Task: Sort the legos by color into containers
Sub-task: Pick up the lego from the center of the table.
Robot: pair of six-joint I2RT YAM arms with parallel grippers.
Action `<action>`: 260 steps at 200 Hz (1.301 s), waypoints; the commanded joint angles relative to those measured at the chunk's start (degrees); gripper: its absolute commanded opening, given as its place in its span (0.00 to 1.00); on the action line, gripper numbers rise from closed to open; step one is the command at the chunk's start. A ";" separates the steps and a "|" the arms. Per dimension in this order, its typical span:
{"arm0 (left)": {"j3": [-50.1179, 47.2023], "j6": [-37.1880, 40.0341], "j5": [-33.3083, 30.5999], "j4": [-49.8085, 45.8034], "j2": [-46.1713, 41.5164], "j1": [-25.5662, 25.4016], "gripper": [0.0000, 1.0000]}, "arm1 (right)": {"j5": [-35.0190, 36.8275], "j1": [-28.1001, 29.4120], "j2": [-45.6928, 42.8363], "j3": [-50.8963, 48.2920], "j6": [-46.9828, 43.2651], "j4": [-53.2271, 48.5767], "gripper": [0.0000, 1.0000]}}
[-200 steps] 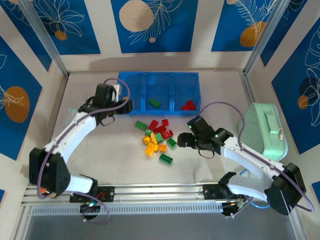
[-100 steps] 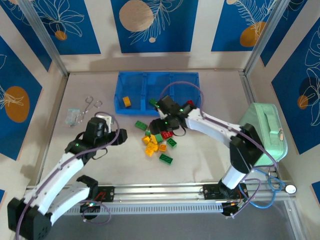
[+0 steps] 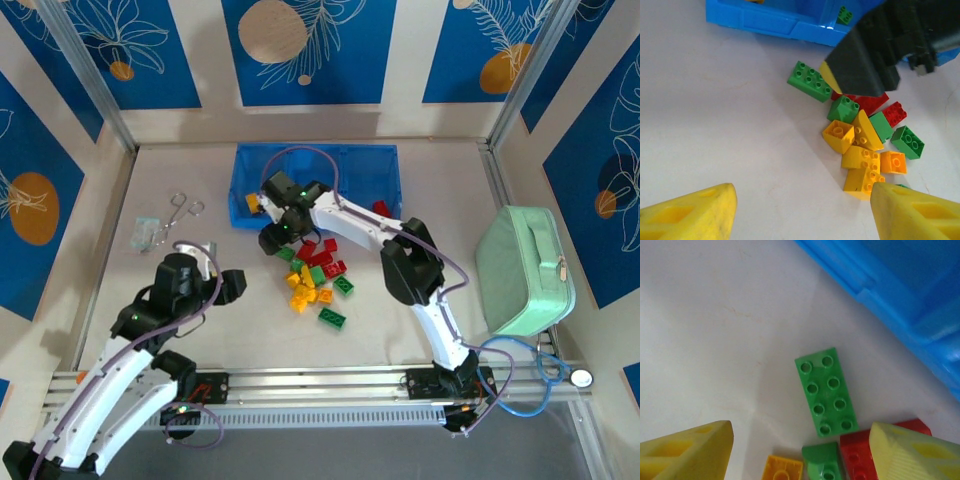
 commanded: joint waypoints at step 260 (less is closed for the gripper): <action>-0.67 -0.97 1.61 0.10 -0.69 -0.52 0.71 | 8.00 2.68 15.16 13.14 -7.26 -10.72 0.59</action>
